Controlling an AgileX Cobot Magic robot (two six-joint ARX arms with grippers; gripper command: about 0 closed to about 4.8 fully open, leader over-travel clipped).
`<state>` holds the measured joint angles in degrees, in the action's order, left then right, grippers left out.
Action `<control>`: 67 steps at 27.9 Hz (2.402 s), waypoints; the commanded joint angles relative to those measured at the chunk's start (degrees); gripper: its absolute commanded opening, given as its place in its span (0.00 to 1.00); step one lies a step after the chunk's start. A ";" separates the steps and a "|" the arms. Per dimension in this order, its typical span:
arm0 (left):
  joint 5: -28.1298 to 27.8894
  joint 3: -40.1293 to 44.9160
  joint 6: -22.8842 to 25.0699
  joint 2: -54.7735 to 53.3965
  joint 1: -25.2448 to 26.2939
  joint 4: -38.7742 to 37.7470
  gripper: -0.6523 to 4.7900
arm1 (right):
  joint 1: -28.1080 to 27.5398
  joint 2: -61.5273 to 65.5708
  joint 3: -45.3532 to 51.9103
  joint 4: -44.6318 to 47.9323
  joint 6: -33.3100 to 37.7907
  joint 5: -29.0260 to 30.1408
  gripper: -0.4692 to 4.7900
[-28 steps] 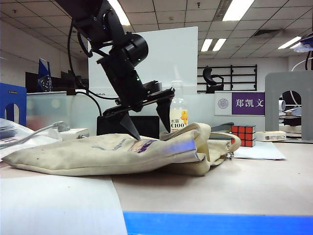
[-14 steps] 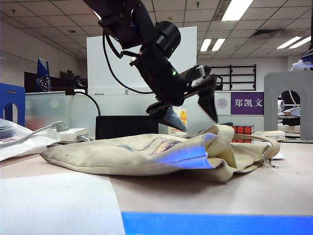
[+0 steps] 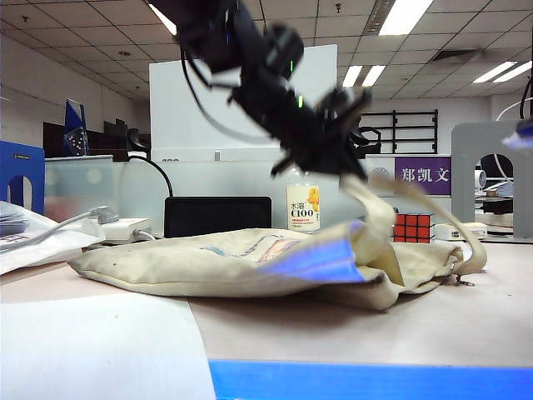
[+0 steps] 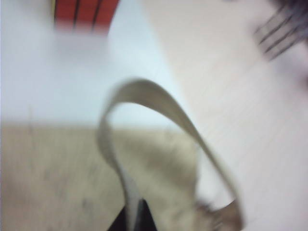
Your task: Take the glasses case out of the canvas bag and put it on the table.
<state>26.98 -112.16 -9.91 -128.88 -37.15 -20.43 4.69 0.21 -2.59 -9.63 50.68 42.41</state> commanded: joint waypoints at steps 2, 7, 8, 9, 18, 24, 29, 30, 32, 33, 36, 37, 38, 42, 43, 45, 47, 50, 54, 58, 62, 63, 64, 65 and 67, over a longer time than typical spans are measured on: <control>4.81 -11.04 0.00 0.76 0.00 -8.83 0.11 | 0.09 0.09 -0.39 -1.81 -8.31 -2.47 0.08; 9.40 -18.93 -5.90 1.01 1.14 -17.73 0.11 | 0.42 5.79 -0.46 -1.33 -13.38 -8.85 0.08; 10.67 -19.67 -6.01 1.18 1.31 -18.67 0.11 | 0.48 7.37 -0.46 -0.42 -14.01 -8.87 0.08; 12.74 -20.59 -6.01 1.53 1.31 -19.58 0.11 | 0.50 9.68 -0.48 1.27 -14.75 -8.85 0.08; 16.31 -24.30 -11.41 7.98 0.52 -19.71 0.11 | 6.03 36.26 -6.91 20.59 -19.78 -7.67 0.08; 17.00 -24.46 -14.27 11.28 -1.51 -19.78 0.11 | 19.04 61.20 -19.28 23.23 -30.32 -9.22 0.08; 20.74 -24.46 -13.86 12.28 -2.36 -24.96 0.11 | 19.96 72.39 -28.20 19.65 -31.67 -8.70 0.08; 21.14 -24.46 -13.51 12.41 -2.38 -26.43 0.11 | 19.41 73.00 -29.22 18.21 -32.35 -9.03 0.08; 20.70 -24.46 -11.04 12.72 -2.40 -30.99 0.11 | 16.48 72.59 -30.64 15.58 -36.81 -9.14 0.08; 20.70 -24.46 -10.08 13.03 -2.40 -32.94 0.11 | 14.62 72.24 -30.62 15.41 -39.52 -9.92 0.08; 20.37 -24.46 -9.33 13.64 -3.65 -33.51 0.11 | 10.12 72.28 -30.58 14.29 -40.63 -9.42 0.08; 20.74 -24.55 -8.66 14.14 -4.11 -33.42 0.11 | 9.11 72.35 -30.58 13.68 -41.40 -9.44 0.08; 20.70 -24.55 -8.63 14.34 -4.85 -33.05 0.11 | 9.11 72.46 -30.56 13.55 -42.80 -9.99 0.08; 20.85 -24.57 -8.85 15.45 -7.52 -29.90 0.11 | 9.49 74.14 -30.56 13.90 -45.83 -11.23 0.08; 20.83 -24.61 -9.22 15.85 -8.20 -29.22 0.11 | 9.75 74.99 -30.56 14.34 -45.88 -11.21 0.08; 22.03 -24.85 -10.10 16.02 -9.57 -29.18 0.11 | 9.75 76.94 -30.58 16.90 -46.01 -10.67 0.08; 24.33 -24.83 -10.10 16.11 -10.64 -29.75 0.11 | 9.77 78.64 -30.58 20.70 -45.94 -8.39 0.08; 24.37 -24.83 -10.03 16.11 -11.78 -30.58 0.11 | 11.78 80.41 -30.64 25.66 -45.97 -7.76 0.16; 24.76 -24.83 -9.97 16.11 -11.98 -35.67 0.11 | 15.41 84.56 -32.87 28.11 -46.01 -7.98 0.51; 25.83 -24.83 -6.93 16.11 -12.02 -42.49 0.11 | 15.43 87.10 -36.44 27.89 -46.31 -8.22 0.53; 26.25 -24.83 -6.56 16.11 -13.68 -41.83 0.11 | 16.66 92.98 -40.04 25.57 -46.45 -12.55 0.96; 26.43 -24.83 -6.58 16.11 -13.77 -41.66 0.11 | 17.25 95.78 -41.31 24.39 -46.49 -12.87 0.96; 26.45 -24.83 -6.58 16.11 -13.88 -41.66 0.11 | 17.46 97.02 -41.81 24.13 -46.47 -13.42 0.97; 26.43 -24.83 -6.56 16.11 -13.97 -41.66 0.11 | 17.90 99.49 -42.71 23.87 -46.53 -15.17 0.97; 26.47 -24.83 -6.51 16.11 -14.05 -41.68 0.11 | 18.08 102.29 -44.37 22.21 -46.75 -15.61 0.97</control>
<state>50.94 -136.49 -16.49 -113.54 -50.72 -63.68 22.52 100.53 -46.68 18.37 3.40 28.23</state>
